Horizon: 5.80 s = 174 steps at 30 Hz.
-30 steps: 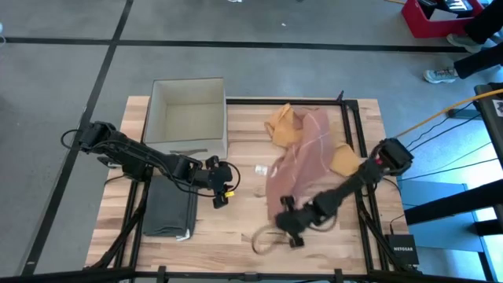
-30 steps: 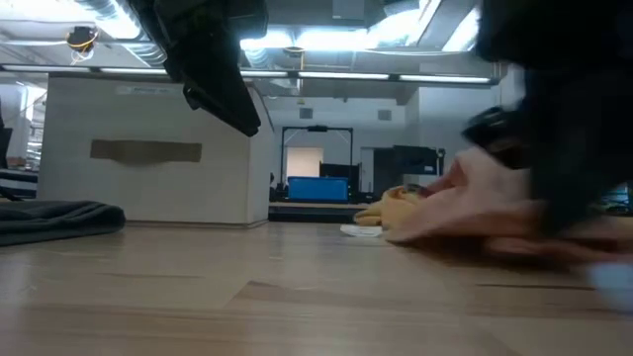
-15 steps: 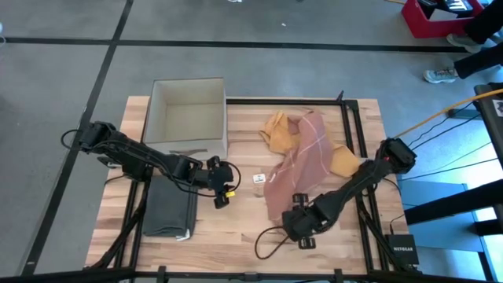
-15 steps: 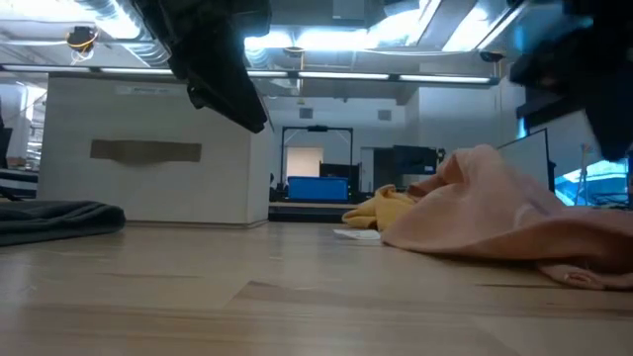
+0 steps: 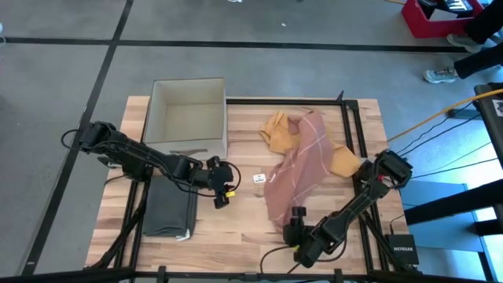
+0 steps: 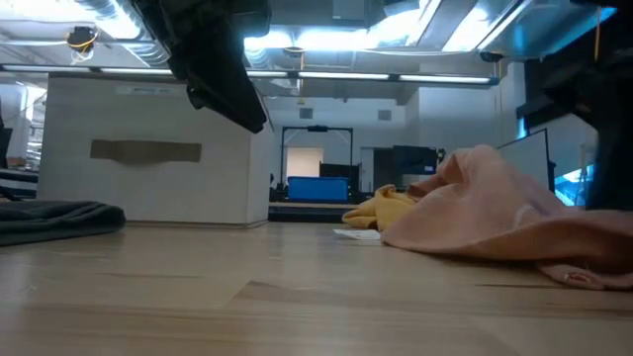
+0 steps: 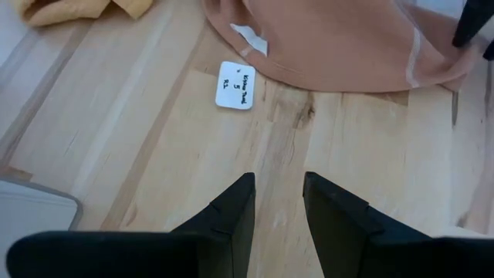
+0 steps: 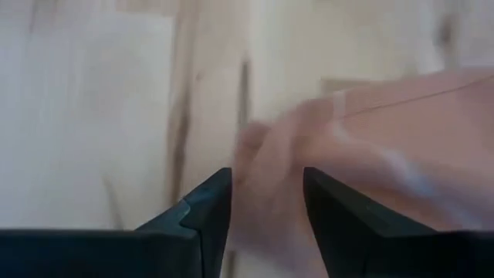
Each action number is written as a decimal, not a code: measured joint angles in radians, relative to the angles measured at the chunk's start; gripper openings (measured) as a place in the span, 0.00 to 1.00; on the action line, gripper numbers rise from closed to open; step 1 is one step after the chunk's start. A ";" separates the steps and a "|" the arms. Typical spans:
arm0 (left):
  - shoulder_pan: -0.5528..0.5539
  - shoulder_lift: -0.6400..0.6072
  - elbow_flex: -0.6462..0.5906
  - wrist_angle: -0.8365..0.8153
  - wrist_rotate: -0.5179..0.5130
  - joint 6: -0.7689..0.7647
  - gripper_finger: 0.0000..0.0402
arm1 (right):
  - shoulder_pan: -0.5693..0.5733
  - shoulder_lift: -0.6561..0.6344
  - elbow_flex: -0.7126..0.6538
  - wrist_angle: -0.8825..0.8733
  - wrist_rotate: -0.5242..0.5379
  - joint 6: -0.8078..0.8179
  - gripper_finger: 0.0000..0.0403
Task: Fold towel
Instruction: Fold the light orange towel
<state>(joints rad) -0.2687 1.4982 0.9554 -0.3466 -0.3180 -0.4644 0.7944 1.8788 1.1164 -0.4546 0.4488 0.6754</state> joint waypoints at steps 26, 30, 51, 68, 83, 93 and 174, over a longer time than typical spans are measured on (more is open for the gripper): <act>-0.152 0.000 0.132 0.281 -0.012 0.318 0.26 | -0.056 -0.013 0.410 -0.410 0.267 -0.196 0.03; -0.227 0.003 0.138 0.379 -0.055 0.547 0.26 | -0.101 -0.012 0.457 -0.406 0.260 -0.237 0.02; -0.154 0.219 0.138 0.515 -0.045 0.487 0.49 | -0.135 -0.012 0.481 -0.404 0.212 -0.257 0.01; -0.137 0.282 0.138 0.588 -0.032 0.660 0.09 | -0.164 -0.011 0.480 -0.335 0.156 -0.239 0.11; -0.146 0.119 0.138 0.278 -0.225 0.415 0.01 | 0.028 -0.018 0.333 -0.564 0.165 -0.030 0.34; -0.177 -0.061 0.138 0.512 -0.220 0.418 0.01 | 0.060 -0.018 0.061 -0.527 0.320 0.359 0.34; -0.241 0.068 0.187 -0.306 0.174 0.095 0.43 | 0.179 -0.349 -0.311 -0.059 0.230 0.436 0.04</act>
<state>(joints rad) -0.5097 1.5658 1.1425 -0.6521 -0.1440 -0.3698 0.9730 1.5303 0.8055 -0.5133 0.6785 1.1117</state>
